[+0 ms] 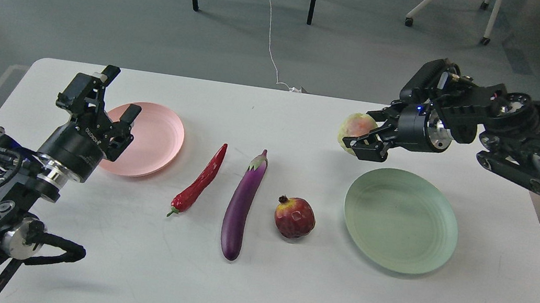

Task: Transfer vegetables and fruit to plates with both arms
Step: 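Lift the peach and lower it onto the pale green plate, then release the peach and move the right gripper to the red fruit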

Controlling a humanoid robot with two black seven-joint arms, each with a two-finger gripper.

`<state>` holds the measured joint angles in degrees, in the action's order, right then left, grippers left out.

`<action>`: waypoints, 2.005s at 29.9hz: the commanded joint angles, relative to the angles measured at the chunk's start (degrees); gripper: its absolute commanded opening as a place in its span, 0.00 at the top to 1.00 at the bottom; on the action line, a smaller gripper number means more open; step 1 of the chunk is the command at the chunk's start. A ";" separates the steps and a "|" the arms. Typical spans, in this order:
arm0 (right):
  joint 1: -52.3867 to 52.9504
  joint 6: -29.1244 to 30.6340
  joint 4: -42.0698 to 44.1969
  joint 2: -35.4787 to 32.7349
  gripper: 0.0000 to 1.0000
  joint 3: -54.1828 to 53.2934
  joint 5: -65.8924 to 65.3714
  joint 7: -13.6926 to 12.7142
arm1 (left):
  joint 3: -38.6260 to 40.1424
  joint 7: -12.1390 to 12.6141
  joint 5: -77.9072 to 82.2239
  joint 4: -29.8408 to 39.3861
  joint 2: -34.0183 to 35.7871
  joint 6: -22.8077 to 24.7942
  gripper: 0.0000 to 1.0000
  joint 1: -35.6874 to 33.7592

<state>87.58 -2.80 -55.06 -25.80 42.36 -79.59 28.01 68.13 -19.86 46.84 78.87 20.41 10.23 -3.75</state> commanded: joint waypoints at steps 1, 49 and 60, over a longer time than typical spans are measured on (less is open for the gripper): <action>-1.09 0.08 -3.04 -6.00 0.60 0.18 -2.93 -0.01 | -0.02 -0.01 0.00 0.23 -0.02 0.05 0.02 0.06; 0.05 -0.19 -13.95 8.04 0.05 2.11 7.43 -0.01 | 0.25 -0.01 0.18 2.52 0.07 -0.04 0.02 1.99; -4.43 -1.15 -6.03 16.48 0.06 2.64 9.45 -0.01 | 0.86 -0.01 0.18 2.52 0.07 0.05 0.02 2.43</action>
<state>84.04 -3.79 -62.70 -10.92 44.83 -70.49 28.00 68.62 -19.87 47.02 81.39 20.44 10.19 -1.53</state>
